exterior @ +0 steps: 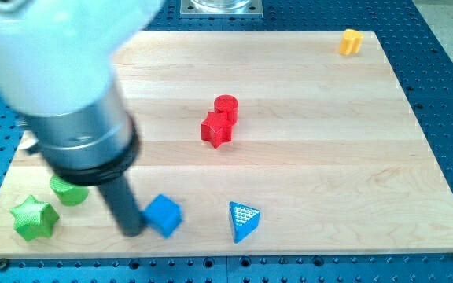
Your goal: Place your arm at the top right corner
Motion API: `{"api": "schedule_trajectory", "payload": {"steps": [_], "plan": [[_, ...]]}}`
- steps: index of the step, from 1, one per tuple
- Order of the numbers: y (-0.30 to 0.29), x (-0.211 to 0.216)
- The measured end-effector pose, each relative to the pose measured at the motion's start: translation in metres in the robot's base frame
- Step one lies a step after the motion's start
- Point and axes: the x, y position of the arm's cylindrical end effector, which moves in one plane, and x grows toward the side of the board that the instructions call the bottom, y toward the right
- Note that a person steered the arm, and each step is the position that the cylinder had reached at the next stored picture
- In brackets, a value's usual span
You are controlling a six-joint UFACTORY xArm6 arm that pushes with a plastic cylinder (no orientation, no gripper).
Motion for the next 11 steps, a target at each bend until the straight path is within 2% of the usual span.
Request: {"api": "schedule_trajectory", "payload": {"steps": [1,2,4,5,6,7,9,10,11], "plan": [[0.039,-0.012],[0.040,-0.013],[0.079,-0.079],[0.086,-0.092],[0.118,-0.087],[0.196,-0.099],[0.403,-0.212],[0.439,-0.287],[0.436,-0.351]]}}
